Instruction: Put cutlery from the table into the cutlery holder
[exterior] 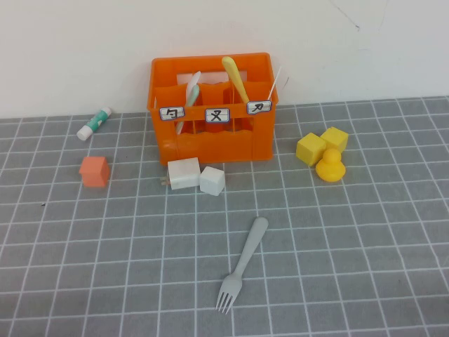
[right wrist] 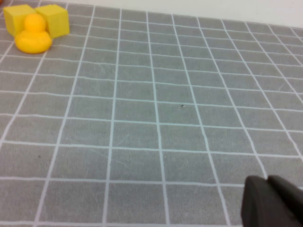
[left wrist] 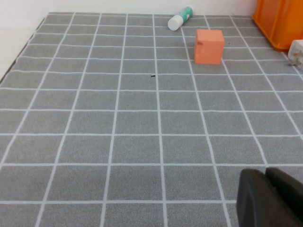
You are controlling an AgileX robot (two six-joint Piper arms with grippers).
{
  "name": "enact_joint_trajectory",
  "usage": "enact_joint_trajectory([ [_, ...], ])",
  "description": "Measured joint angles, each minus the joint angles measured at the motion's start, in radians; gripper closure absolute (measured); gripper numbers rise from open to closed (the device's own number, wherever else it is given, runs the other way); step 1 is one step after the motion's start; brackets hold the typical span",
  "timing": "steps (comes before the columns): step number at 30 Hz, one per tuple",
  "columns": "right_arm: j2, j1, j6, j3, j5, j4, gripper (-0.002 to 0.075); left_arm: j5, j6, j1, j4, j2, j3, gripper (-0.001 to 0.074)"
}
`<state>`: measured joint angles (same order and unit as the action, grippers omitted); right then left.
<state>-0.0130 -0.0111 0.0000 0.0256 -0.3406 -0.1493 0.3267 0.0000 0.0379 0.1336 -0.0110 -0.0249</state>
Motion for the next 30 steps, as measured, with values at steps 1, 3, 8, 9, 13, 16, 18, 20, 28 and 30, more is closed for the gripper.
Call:
enact_joint_trajectory([
  [1, 0.0, 0.0, 0.0, 0.0, 0.0, 0.0, 0.0729, 0.0, 0.0, 0.0, 0.0, 0.0, 0.0, 0.0736],
  [3, 0.0, 0.0, 0.0, 0.0, 0.0, 0.0, 0.0729, 0.0, 0.0, 0.0, 0.003, 0.0, 0.0, 0.0736],
  [8, 0.0, 0.0, 0.0, 0.0, 0.0, 0.0, 0.0729, 0.0, 0.0, 0.0, 0.007, 0.0, 0.0, 0.0736],
  [9, 0.0, 0.0, 0.0, 0.0, 0.0, 0.0, 0.0729, 0.0, 0.0, 0.0, 0.007, 0.0, 0.0, 0.0736],
  [13, 0.0, 0.0, 0.0, 0.0, 0.0, 0.0, 0.0729, 0.0, 0.0, 0.0, 0.009, 0.0, 0.0, 0.0736],
  [16, 0.0, 0.0, 0.0, 0.0, 0.0, 0.0, 0.0729, 0.0, 0.0, 0.0, 0.009, 0.0, 0.0, 0.0736],
  [18, 0.0, 0.0, 0.0, 0.0, 0.0, 0.0, 0.0729, 0.0, 0.0, 0.0, 0.009, 0.0, 0.0, 0.0736],
  [20, 0.0, 0.0, 0.0, 0.0, 0.0, 0.0, 0.0729, 0.0, 0.0, 0.0, 0.009, 0.0, 0.0, 0.0736],
  [28, 0.0, 0.0, 0.0, 0.0, 0.0, 0.0, 0.0729, -0.013, 0.0, 0.0, 0.125, 0.0, 0.0, 0.0736],
  [30, 0.0, 0.0, 0.0, 0.0, 0.0, 0.0, 0.0729, -0.047, 0.0, 0.0, 0.239, 0.0, -0.004, 0.0736],
])
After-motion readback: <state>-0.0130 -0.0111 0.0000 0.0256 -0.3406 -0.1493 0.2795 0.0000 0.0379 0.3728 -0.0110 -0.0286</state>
